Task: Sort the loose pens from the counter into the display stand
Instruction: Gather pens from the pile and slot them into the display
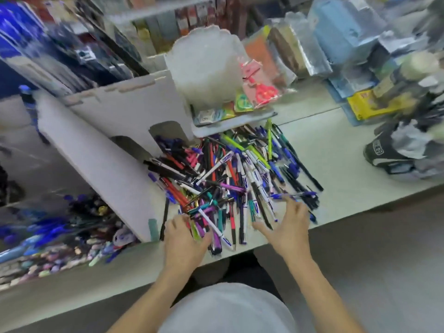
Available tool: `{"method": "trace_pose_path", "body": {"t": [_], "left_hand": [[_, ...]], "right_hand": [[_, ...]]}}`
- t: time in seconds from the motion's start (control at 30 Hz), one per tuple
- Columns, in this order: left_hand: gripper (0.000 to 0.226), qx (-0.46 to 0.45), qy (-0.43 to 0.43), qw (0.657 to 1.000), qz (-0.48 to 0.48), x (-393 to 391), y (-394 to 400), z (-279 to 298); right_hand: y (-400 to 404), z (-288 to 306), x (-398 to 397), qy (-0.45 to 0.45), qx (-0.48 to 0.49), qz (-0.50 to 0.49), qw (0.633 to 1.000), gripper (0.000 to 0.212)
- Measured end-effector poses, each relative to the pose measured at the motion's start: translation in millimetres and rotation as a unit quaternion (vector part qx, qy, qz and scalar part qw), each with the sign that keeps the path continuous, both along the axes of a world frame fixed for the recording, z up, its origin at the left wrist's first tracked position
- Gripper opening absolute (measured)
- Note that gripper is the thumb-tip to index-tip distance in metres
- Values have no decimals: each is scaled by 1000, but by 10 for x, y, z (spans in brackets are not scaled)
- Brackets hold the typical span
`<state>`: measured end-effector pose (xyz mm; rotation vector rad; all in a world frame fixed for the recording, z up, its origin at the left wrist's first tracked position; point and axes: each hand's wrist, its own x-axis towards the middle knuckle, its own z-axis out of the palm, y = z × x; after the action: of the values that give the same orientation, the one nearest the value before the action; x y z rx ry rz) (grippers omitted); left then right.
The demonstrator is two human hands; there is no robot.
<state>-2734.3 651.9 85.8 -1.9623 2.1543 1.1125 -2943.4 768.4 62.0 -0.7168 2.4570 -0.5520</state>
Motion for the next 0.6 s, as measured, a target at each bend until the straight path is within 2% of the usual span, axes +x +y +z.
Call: {"method": "trace_pose_path", "body": {"t": [0.13,0.27,0.4,0.47,0.6], "left_hand": [[94,2,-85,992,94,-175,-8,-76],[101,54,-58,987,141,-257,-9,-226],[87,78,-25,983,167,-409,-55,-329],[87,76,-20,980,185,-476,-88,-357],[79,81,24,969,234,-562,-148,-362]], "right_hand": [[-57,3,-543,74,44,-26,996,114],[9,-92,-976,-3,92,-35,995,117],[-12,-138,-1055,-58,26,-6,998,98],[-83,-141,-1046,-72,14,6,997,89],[-269,-153,-905,-97,-21,16,995,60]]}}
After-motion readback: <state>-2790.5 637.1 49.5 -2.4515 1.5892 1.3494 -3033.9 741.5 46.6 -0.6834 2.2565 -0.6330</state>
